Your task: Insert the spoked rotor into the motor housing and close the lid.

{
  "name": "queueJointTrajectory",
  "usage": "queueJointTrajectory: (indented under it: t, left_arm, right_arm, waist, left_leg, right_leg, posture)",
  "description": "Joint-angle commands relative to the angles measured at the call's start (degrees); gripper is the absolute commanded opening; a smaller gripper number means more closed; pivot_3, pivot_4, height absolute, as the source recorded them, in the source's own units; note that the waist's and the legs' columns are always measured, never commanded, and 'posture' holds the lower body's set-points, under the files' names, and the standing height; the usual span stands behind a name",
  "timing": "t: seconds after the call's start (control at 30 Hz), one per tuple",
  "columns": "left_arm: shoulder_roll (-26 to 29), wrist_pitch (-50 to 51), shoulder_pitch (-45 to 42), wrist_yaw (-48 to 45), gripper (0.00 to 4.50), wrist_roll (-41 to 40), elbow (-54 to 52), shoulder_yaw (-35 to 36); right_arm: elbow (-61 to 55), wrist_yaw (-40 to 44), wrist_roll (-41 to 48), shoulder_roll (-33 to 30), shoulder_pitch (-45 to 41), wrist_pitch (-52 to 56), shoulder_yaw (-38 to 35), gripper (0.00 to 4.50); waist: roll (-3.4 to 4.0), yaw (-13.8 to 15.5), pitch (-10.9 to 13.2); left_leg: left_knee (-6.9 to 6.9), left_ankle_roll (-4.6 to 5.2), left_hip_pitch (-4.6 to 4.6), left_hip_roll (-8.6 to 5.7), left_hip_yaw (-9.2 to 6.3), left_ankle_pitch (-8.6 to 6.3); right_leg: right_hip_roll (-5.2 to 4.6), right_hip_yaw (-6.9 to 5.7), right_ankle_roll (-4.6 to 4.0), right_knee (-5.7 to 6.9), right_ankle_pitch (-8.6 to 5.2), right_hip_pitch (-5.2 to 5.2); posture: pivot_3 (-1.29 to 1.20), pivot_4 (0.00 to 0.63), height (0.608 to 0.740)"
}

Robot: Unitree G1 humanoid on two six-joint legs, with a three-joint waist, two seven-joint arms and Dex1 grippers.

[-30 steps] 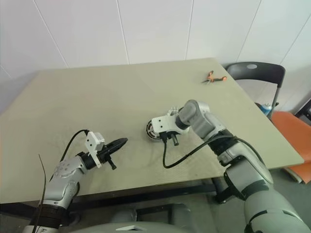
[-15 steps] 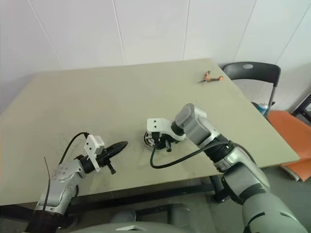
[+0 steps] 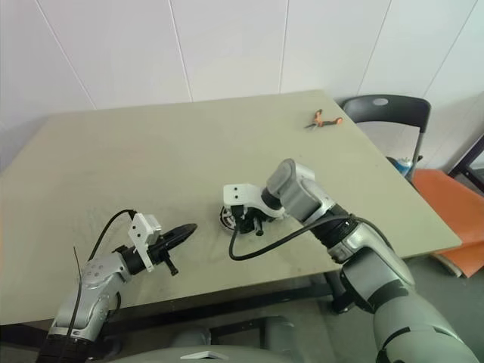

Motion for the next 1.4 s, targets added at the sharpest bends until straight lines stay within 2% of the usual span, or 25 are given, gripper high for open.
queueJointTrajectory:
  t: [0.03, 0.17, 0.33, 0.5, 0.57, 0.7, 0.87, 1.03, 1.2, 1.4]
  left_arm:
    - [0.6, -0.4, -1.0, -0.1, 0.0, -0.8, -1.7, 0.5]
    - [0.9, -0.2, -1.5, -0.4, 0.0, -0.8, -1.2, 0.3]
    - [1.1, 0.1, -2.7, -1.1, 0.0, -0.6, 0.0, -0.3]
    - [0.7, -0.3, -4.7, -1.6, 0.0, -0.3, 1.1, -1.1]
    - [0.5, -0.4, -6.3, -2.0, 0.0, -0.6, 1.5, -1.5]
    - [-0.7, 0.4, -11.1, -3.2, 0.0, -1.5, 3.2, -1.9]
    - [-2.3, 4.3, -19.8, -5.2, 0.0, -2.4, 7.1, -3.6]
    - [-2.8, 4.1, -26.6, -10.7, 0.0, -2.2, 14.3, -5.4]
    - [-3.6, 3.4, -31.2, -14.4, 0.0, -1.8, 20.6, -6.3]
    - [-5.1, 1.6, -34.9, -17.8, 0.0, -0.7, 26.3, -7.6]
  right_arm:
    - [0.5, 2.1, 1.6, -0.3, -0.8, -0.6, 1.0, 0.96]
    - [1.8, 2.1, 2.7, 0.0, -1.5, -0.5, 0.0, 2.25]
    - [6.6, 3.0, 10.6, 3.3, -7.8, 6.9, -7.4, 2.25]
    - [10.5, 1.3, 16.8, 1.9, -12.0, 10.4, -15.7, 2.25]
    - [9.9, -1.8, 18.9, 1.3, -11.4, 15.0, -19.3, 2.25]
    - [8.4, -10.7, 21.2, -0.1, -6.9, 24.6, -25.6, 2.25]
    - [-4.7, -14.6, 28.8, -5.1, 4.2, 39.5, -31.5, 2.25]
    - [-13.6, -17.8, 40.5, -5.1, 15.3, 54.6, -46.6, 2.25]
    - [-14.0, -29.9, 52.8, -1.4, 23.8, 55.6, -55.6, 2.25]
    - [-10.5, -57.2, 61.8, 6.9, 28.1, 55.6, -64.0, 2.25]
  waist:
    - [0.0, 0.0, 0.0]
    - [0.0, 0.0, 0.0]
    - [0.08, -0.1, 0.1]
    - [0.08, 0.2, 0.1]
    - [0.06, 0.3, 0.0]
    - [0.02, 0.4, 0.0]
    - [0.05, 1.6, 0.0]
    - [0.08, 1.4, 0.0]
    - [0.02, 1.4, 0.0]
    - [0.04, 1.3, 0.0]
  left_leg:
    - [0.0, 0.0, -0.01, 0.0, 0.0, 0.0]
    - [0.01, 0.0, 0.01, 0.0, -0.01, 0.0]
    - [0.04, 0.0, 0.03, 0.0, -0.01, 0.01]
    - [0.03, -0.01, -0.05, 0.0, -0.05, 0.01]
    - [0.03, -0.01, -0.11, -0.03, -0.05, 0.01]
    - [0.02, -0.01, -0.16, -0.09, -0.02, 0.0]
    - [0.02, -0.01, -0.25, -0.17, -0.04, 0.0]
    - [-0.01, 0.01, -0.2, -0.22, 0.05, 0.0]
    - [0.02, 0.01, -0.09, -0.21, 0.1, 0.0]
    - [0.03, 0.01, -0.1, -0.19, 0.19, 0.0]
  right_leg:
    - [0.0, 0.0, 0.0, -0.01, 0.0, -0.01]
    - [0.0, -0.01, 0.03, 0.01, -0.02, 0.0]
    - [0.03, 0.0, 0.08, 0.14, -0.07, -0.03]
    - [0.0, -0.04, -0.05, 0.14, 0.02, -0.1]
    - [-0.06, -0.05, -0.07, 0.01, 0.04, -0.08]
    - [-0.14, -0.02, -0.06, -0.06, 0.05, -0.08]
    - [-0.12, -0.03, 0.06, -0.12, 0.1, -0.09]
    - [0.03, 0.04, 0.15, -0.08, 0.12, -0.15]
    - [0.06, 0.01, 0.17, -0.07, -0.08, 0.0]
    - [0.05, 0.07, 0.18, -0.08, -0.09, 0.05]
  posture:
    - [0.0, 0.0, 0.74]
    - [0.0, 0.0, 0.74]
    - [0.0, 0.0, 0.74]
    - [0.0, 0.0, 0.74]
    - [0.0, 0.0, 0.74]
    - [0.0, 0.0, 0.74]
    - [0.0, 0.0, 0.74]
    - [0.0, 0.0, 0.74]
    - [0.0, 0.0, 0.74]
    - [0.0, 0.0, 0.74]
